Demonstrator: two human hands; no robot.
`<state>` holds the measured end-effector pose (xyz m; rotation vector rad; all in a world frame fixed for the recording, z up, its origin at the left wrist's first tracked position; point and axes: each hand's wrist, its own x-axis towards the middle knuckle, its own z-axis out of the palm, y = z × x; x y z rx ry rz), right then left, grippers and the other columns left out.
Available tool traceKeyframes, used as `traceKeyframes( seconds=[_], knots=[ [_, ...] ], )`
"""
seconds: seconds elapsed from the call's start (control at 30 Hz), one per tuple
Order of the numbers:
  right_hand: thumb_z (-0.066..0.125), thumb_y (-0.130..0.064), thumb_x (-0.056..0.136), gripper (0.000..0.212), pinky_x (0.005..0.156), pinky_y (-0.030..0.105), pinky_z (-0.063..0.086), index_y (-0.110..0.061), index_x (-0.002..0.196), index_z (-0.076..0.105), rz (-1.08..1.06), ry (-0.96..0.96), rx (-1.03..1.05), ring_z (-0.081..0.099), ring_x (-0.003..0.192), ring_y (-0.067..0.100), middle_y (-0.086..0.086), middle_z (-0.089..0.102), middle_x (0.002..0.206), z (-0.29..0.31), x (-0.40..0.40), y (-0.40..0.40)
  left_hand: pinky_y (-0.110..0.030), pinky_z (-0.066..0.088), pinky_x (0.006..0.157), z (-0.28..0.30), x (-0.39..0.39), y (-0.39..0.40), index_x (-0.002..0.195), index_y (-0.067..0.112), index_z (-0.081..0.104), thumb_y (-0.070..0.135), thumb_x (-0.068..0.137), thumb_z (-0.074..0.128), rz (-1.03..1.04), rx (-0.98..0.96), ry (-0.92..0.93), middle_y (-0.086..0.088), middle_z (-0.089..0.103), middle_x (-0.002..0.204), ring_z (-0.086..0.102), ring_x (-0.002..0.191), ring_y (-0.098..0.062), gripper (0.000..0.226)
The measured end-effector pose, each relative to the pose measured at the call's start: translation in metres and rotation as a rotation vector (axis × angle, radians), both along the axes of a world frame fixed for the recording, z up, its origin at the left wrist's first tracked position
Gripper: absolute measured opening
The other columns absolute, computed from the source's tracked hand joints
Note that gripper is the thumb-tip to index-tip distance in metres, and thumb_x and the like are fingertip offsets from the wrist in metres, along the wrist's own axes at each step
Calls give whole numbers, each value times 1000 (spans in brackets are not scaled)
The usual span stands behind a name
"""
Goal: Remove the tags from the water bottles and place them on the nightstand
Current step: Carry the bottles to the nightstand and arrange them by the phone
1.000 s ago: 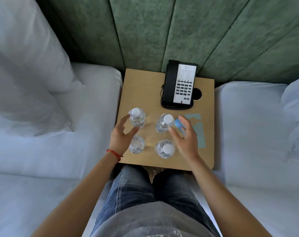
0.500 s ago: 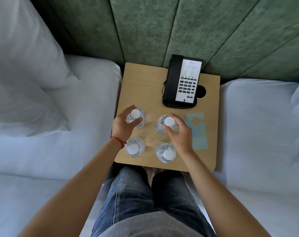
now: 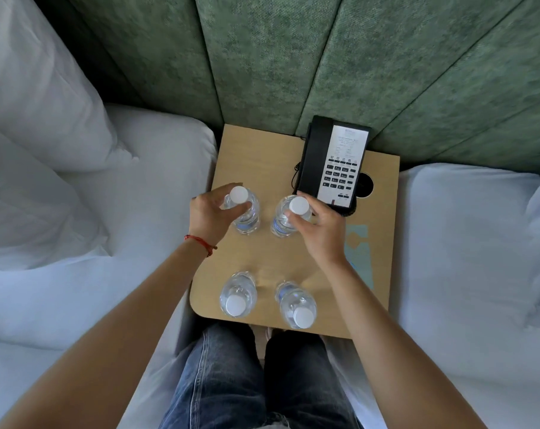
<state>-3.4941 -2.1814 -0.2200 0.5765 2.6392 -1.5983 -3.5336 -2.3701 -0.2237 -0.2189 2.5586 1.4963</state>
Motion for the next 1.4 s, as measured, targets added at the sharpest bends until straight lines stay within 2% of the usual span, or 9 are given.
traceKeyframes(
  seconds=[0.23, 0.4, 0.53, 0.7, 0.97, 1.1, 1.23, 1.33, 1.4],
  knots=[
    [76, -21, 74, 40, 93, 33, 49, -6, 111, 66, 9, 23, -82, 64, 102, 16, 8, 70, 108, -1, -64, -2, -4, 42, 77, 4, -63, 5, 105, 9, 68, 14, 72, 75, -24, -18, 77, -5, 70, 101, 60, 89, -11, 35],
    [75, -22, 74, 34, 82, 27, 52, -9, 105, 69, 12, 80, -58, 66, 91, 11, 2, 73, 97, -5, -102, -3, -30, 50, 89, 2, -100, 11, 105, 8, 68, 13, 72, 75, -22, -8, 91, -8, 70, 103, 62, 92, -16, 34],
    [75, -24, 73, 33, 78, 31, 53, -13, 103, 69, -15, 84, -47, 64, 86, 11, -3, 71, 90, -7, -125, 0, -19, 47, 85, -1, -125, 17, 107, 7, 66, 14, 73, 74, -52, -4, 52, -10, 69, 106, 62, 96, -16, 36],
    [75, -24, 73, 34, 79, 38, 52, -12, 105, 69, 12, 80, -6, 65, 87, 17, -1, 70, 88, -8, -145, 5, -38, 50, 92, -4, -146, 21, 107, 6, 67, 12, 72, 76, -86, 31, 34, -12, 69, 109, 64, 102, -22, 37],
    [74, -22, 76, 36, 86, 34, 51, -8, 108, 66, 19, 70, 24, 64, 97, 18, 5, 71, 103, -14, -155, 11, -42, 48, 94, -14, -155, 24, 108, 9, 66, 15, 71, 76, -138, 9, 45, -9, 68, 110, 62, 104, -23, 38],
    [75, -23, 74, 44, 90, 34, 48, -9, 114, 63, 15, 32, 33, 62, 102, 19, 6, 69, 109, -17, -159, 10, -31, 48, 92, -15, -156, 35, 109, 12, 65, 20, 66, 80, -115, -10, -4, -7, 68, 110, 61, 104, -21, 46],
    [78, -25, 70, 50, 84, 24, 45, -11, 115, 62, 2, 26, 64, 60, 98, 15, 5, 69, 109, -23, -160, 6, -12, 36, 75, -19, -150, 44, 109, 10, 63, 20, 64, 82, -61, -77, 47, -11, 64, 112, 58, 101, -22, 50],
    [78, -25, 70, 50, 85, 26, 46, -11, 115, 61, 5, 26, 68, 60, 100, 17, 5, 68, 109, -27, -160, 8, -11, 33, 73, -22, -150, 44, 109, 8, 63, 19, 65, 81, -42, -96, 74, -13, 63, 113, 57, 102, -24, 49],
    [77, -23, 70, 51, 84, 19, 43, -12, 117, 60, 23, 18, 49, 59, 98, 13, 4, 68, 111, -26, -160, 10, -15, 35, 77, -22, -154, 41, 111, 10, 61, 20, 66, 80, -80, -101, 45, -12, 62, 115, 56, 105, -23, 50]
  ],
)
